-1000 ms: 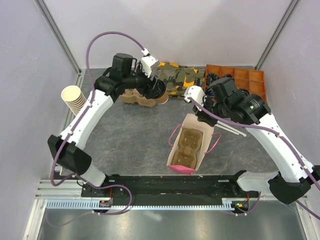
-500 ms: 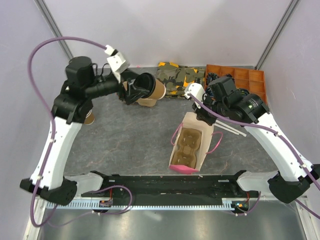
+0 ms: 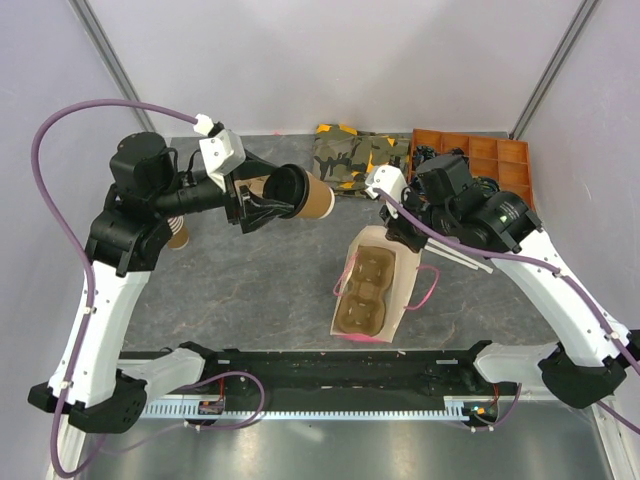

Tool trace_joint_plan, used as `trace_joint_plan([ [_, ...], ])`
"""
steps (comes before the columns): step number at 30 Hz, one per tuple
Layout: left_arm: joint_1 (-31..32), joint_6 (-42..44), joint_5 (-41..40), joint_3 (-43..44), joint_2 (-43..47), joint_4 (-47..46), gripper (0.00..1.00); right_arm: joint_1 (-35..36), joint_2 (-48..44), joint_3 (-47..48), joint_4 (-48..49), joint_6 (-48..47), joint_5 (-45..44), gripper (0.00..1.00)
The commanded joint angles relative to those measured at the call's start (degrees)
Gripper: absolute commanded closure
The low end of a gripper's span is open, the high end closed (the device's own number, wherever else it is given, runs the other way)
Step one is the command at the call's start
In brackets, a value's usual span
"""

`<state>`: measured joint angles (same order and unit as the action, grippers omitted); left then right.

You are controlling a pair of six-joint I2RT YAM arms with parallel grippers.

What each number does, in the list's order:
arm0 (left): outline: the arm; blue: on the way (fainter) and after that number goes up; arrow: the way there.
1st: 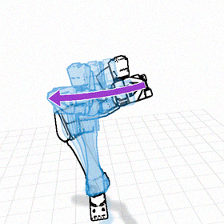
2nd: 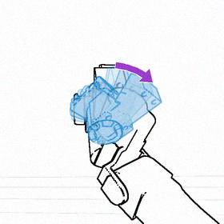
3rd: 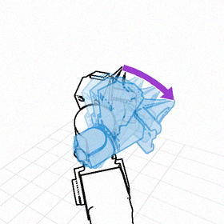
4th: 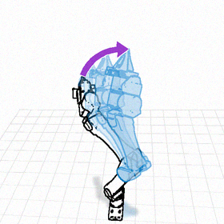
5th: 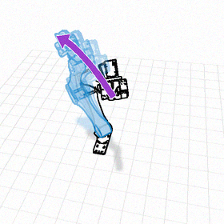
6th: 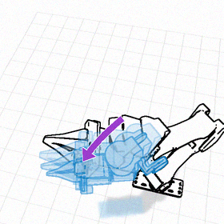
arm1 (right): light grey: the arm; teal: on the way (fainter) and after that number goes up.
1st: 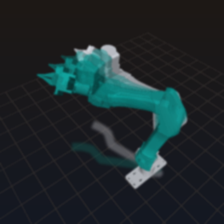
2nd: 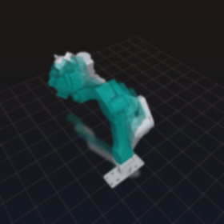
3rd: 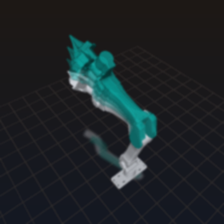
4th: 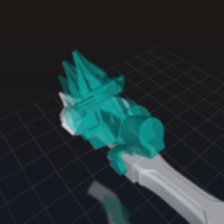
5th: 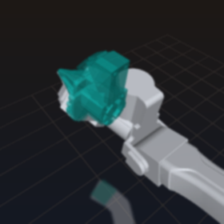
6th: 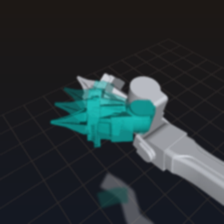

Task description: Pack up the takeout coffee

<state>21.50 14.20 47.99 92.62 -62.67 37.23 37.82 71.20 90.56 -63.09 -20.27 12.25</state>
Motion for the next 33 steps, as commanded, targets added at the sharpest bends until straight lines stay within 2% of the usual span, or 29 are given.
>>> trace_joint_plan([
  [1, -0.1, 1.9, 2.0, 3.6, -0.8, -0.1, 0.52, 0.3, 0.3, 0.1, 0.9, 3.0, 1.4, 1.00],
  [7, 0.0, 2.9, 4.7, 6.6, -1.5, 2.1, 0.52, 0.3, 1.8, 1.2, 1.7, 6.0, -1.0, 1.00],
  [13, 1.3, 5.8, 8.4, 5.9, 0.2, 3.8, 0.52, 0.3, 3.2, 1.2, 1.9, 5.5, -0.8, 1.00],
  [19, 9.4, 13.5, 5.0, 7.8, -0.5, 6.4, 0.53, 0.3, 5.4, 2.2, 2.1, 6.7, 0.9, 1.00],
  [26, 23.8, 21.2, -3.7, 10.0, -3.9, 9.3, 0.55, 0.3, 6.5, 3.0, 2.4, 7.7, 0.8, 1.00],
  [33, 30.1, 23.9, -12.6, 12.7, -8.7, 11.2, 0.56, 0.2, 6.3, 3.4, 1.6, 7.3, 0.1, 1.00],
])
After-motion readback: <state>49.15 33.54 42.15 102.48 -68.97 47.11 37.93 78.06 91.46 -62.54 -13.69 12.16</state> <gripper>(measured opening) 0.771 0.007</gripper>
